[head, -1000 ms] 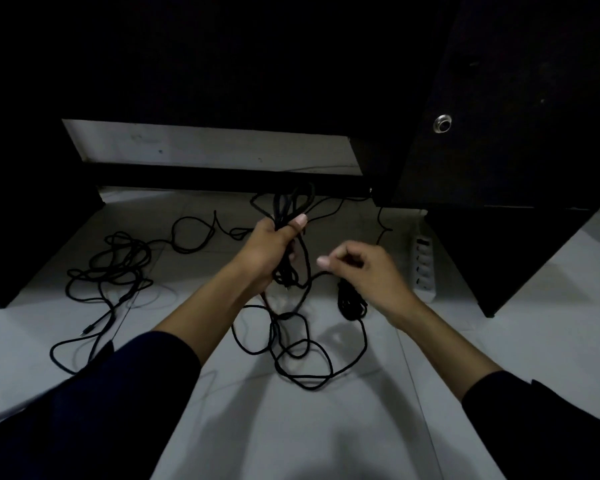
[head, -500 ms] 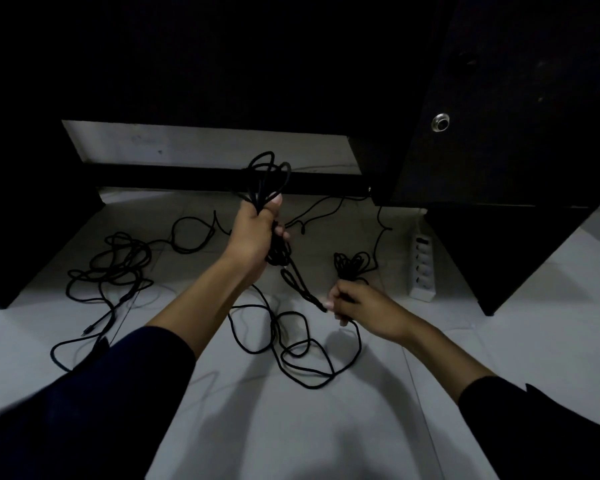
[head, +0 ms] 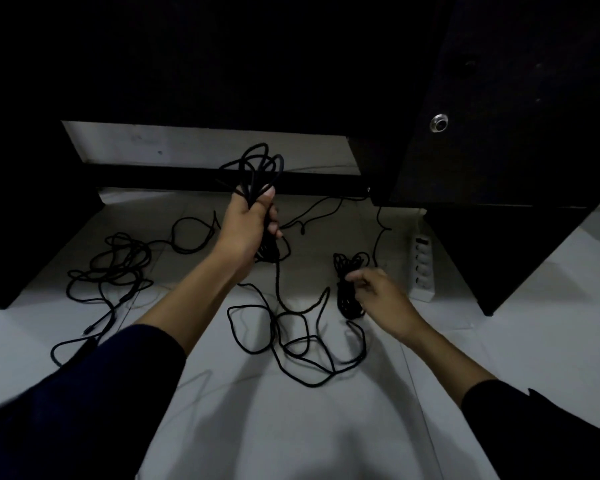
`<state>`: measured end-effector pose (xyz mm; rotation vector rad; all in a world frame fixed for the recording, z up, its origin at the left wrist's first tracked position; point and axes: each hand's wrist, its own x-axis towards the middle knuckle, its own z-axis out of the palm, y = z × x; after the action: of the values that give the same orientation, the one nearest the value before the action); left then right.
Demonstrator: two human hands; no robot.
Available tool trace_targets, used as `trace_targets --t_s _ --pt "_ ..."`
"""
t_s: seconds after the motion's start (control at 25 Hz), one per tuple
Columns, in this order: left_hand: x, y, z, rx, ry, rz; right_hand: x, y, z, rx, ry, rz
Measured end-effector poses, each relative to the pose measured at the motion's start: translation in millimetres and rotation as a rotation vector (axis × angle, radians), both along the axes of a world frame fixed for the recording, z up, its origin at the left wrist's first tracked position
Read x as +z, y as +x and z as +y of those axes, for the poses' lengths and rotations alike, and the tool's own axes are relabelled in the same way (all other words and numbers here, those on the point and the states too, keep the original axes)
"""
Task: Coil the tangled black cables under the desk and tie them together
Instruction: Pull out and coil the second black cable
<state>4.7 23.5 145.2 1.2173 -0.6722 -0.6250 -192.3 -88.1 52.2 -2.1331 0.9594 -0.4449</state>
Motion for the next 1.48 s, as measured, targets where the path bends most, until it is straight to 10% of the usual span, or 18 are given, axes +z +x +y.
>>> trace_targets --t_s 0.2,0.4,0.6,0.8,1.0,1.48 --pt "0.0 -15.7 -5.0 -0.095 0.02 -0.002 42.2 33.0 40.3 0.204 -0.076 -0.215" --pt "0.8 -23.6 -6.0 -0.156 -0.003 0.034 24.7 57.7 61.2 0.334 0.398 -0.278" --pt "1.3 -18.1 -4.8 -0.187 0.026 0.022 10.7 41.4 52.3 0.331 0.45 -0.209" --pt "5.0 -10.2 -0.7 -0.22 0.144 -0.059 2.6 6.0 18.6 0.377 0.069 0.169" --pt "-3.4 -8.5 0.8 -0.325 0.367 -0.254 56.3 7.3 -0.9 0.403 -0.374 0.117" --pt "-6.7 -37.5 5.2 -0.493 0.33 -0.136 88.9 24.9 10.2 0.196 -0.491 -0.183"
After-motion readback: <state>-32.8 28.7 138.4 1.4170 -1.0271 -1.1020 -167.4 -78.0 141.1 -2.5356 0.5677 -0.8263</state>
